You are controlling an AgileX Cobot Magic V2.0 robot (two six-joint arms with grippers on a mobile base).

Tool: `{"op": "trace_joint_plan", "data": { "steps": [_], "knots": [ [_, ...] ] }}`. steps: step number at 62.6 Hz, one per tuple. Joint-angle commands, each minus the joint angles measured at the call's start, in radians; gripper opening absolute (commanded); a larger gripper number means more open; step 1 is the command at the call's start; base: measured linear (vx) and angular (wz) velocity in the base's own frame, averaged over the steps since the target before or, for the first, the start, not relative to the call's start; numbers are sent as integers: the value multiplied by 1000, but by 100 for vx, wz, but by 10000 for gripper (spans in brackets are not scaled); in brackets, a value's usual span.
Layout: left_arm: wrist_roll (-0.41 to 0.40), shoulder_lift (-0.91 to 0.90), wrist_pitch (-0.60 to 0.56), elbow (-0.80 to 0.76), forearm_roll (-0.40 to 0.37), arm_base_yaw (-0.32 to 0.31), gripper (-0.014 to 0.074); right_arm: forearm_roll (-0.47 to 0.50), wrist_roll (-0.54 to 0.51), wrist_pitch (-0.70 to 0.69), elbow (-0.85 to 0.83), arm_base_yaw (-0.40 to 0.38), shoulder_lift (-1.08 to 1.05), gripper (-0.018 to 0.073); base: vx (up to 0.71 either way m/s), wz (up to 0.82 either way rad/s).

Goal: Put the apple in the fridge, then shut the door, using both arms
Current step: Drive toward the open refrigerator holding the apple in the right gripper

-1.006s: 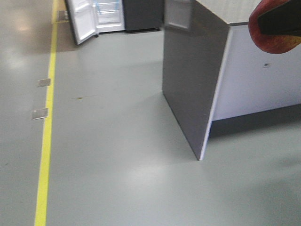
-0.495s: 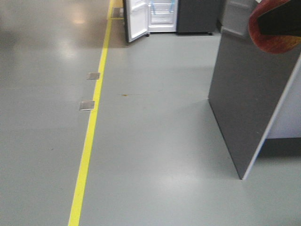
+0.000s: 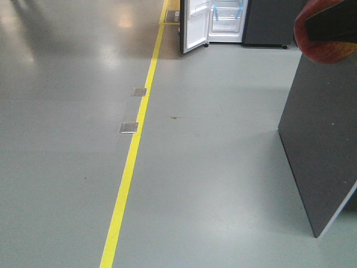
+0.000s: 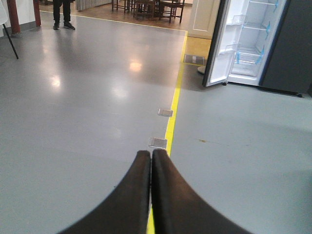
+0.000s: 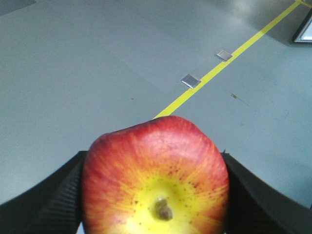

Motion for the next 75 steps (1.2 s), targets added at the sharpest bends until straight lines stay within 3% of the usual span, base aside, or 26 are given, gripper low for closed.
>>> {"op": "trace_joint_plan", "data": {
  "steps": [1,75],
  "knots": [
    [-9,-15,-70,28,-7,-2,-6,29,0,-62,-32,-3,-17,-7,19,9],
    [-9,-15,-70,28,-7,-2,-6,29,0,-63,-32,-3,-17,-7,28,0]
  ]
}}
